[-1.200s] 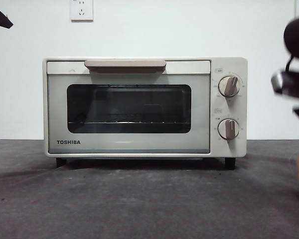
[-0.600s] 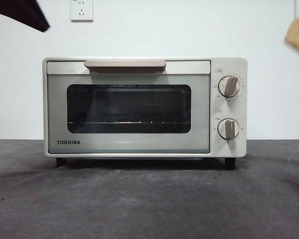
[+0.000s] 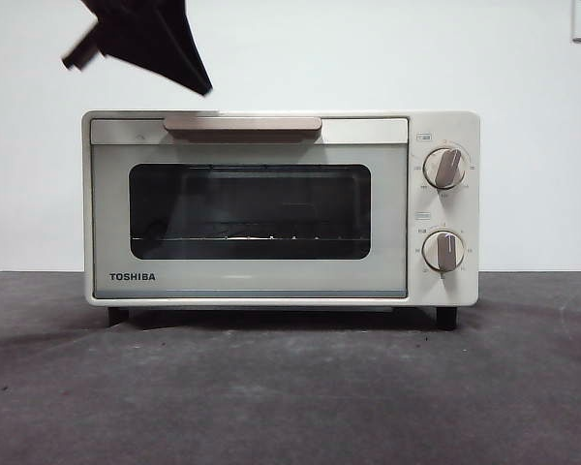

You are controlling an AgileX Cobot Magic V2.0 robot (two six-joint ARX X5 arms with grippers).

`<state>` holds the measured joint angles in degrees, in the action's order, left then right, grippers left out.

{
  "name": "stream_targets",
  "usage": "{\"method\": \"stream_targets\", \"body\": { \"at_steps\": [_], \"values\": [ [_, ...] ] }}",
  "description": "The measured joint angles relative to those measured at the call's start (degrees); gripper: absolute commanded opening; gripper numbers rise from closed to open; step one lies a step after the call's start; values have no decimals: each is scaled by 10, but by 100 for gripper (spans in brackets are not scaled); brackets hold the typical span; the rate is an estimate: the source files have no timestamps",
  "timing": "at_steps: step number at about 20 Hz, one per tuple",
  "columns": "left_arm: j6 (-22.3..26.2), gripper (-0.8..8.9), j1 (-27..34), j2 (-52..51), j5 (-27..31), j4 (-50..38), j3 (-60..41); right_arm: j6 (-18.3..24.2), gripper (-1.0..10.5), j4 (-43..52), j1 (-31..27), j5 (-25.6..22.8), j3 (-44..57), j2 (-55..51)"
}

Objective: The left arm flap open the oven, the right arm pick bread and place it into oven, the left arm flap close the oven

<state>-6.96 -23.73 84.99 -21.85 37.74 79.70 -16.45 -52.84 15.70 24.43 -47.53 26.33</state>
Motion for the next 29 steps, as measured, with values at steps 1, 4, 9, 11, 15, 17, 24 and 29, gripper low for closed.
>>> {"method": "stream_targets", "body": {
  "at_steps": [1, 4, 9, 11, 15, 17, 24, 29],
  "values": [
    [0, 8, -1, 7, 0, 2, 0, -2, 171, 0, 0, 0, 0, -1],
    [7, 8, -8, 23, -1, 2, 0, -4, 171, 0, 0, -1, 0, -1],
    [17, 8, -13, 29, -2, -1, 3, -4, 170, 0, 0, -4, 0, -1],
    [20, 8, -15, 31, -3, 0, 5, -4, 170, 0, 0, -4, 0, -1],
    [32, 8, -23, 31, 12, 7, 8, -4, 171, 0, 0, -4, 0, -1],
    [46, 8, -28, 31, 20, 20, 11, -4, 171, 0, 0, -4, 0, -1],
    [84, 8, -46, 26, 28, 90, 17, -4, 171, 0, 0, -4, 0, -1],
    [90, 8, -64, 23, 51, 101, 14, -5, 171, 0, 0, -4, 0, -1]
  ]
}}
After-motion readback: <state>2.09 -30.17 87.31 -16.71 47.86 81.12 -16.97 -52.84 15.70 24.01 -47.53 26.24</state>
